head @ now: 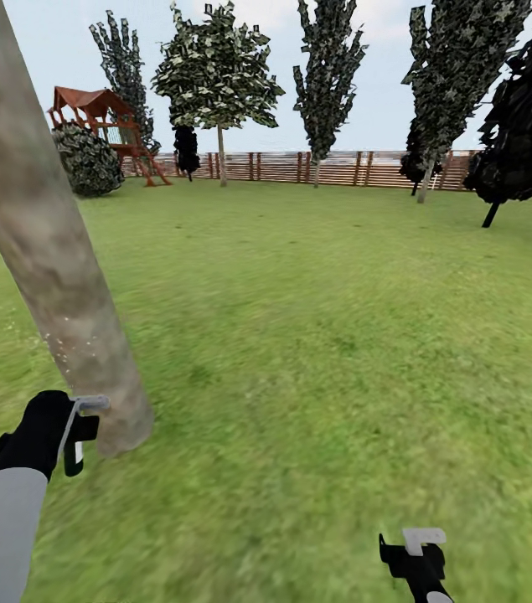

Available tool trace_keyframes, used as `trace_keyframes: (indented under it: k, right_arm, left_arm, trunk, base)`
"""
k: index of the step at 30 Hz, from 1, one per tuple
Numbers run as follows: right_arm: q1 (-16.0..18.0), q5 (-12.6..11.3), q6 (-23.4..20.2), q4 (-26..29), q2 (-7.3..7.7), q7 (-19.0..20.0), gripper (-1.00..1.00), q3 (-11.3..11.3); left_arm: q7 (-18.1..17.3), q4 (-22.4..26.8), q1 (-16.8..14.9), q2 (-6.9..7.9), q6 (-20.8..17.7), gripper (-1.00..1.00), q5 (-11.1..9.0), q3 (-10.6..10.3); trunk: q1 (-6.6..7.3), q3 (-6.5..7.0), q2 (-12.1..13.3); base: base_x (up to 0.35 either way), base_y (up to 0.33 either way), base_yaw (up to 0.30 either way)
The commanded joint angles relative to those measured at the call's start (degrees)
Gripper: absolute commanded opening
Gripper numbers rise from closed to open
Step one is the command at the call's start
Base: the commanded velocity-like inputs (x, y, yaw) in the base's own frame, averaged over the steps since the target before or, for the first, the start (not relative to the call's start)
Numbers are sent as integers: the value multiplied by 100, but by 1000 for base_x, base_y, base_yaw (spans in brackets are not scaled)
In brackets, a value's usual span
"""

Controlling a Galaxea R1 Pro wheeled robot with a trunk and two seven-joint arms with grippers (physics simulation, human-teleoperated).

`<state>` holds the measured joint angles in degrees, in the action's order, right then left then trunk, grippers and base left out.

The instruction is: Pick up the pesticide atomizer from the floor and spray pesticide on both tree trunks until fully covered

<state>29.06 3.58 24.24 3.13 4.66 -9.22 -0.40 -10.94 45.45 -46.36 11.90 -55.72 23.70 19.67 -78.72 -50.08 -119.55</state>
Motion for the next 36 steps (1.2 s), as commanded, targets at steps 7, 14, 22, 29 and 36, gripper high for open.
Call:
trace_keyframes:
  k: [7, 14, 22, 29, 36]
  right_arm:
    - [3, 38, 10, -5, 0, -27, 100, -4]
    - [3, 38, 10, -5, 0, -27, 100, -4]
    - [3, 38, 10, -6, 26, -27, 100, -13]
    - [3, 38, 10, -5, 29, -27, 100, -12]
    - [3, 38, 10, -5, 26, -27, 100, -12]
  left_arm:
    - [-72, 7, 265, 56, 5, -100, 72, 26]
    - [-186, 8, 284, 60, 267, -100, 18, -12]
    - [-919, 67, 158, 69, 281, -100, 53, -276]
    - [-1029, 63, -279, 22, 44, -100, 61, -660]
    - [-1024, 86, -324, 8, -113, -100, 54, -666]
  trunk:
    - [0, -5, -2]
    - [0, -5, -2]
    - [0, -5, -2]
    - [0, -5, -2]
    - [0, -5, -2]
  base:
    - [9, -115, 229]
    - [0, -2, 257]
    - [0, 0, 32]
    - [0, 0, 0]
    - [68, 0, 0]
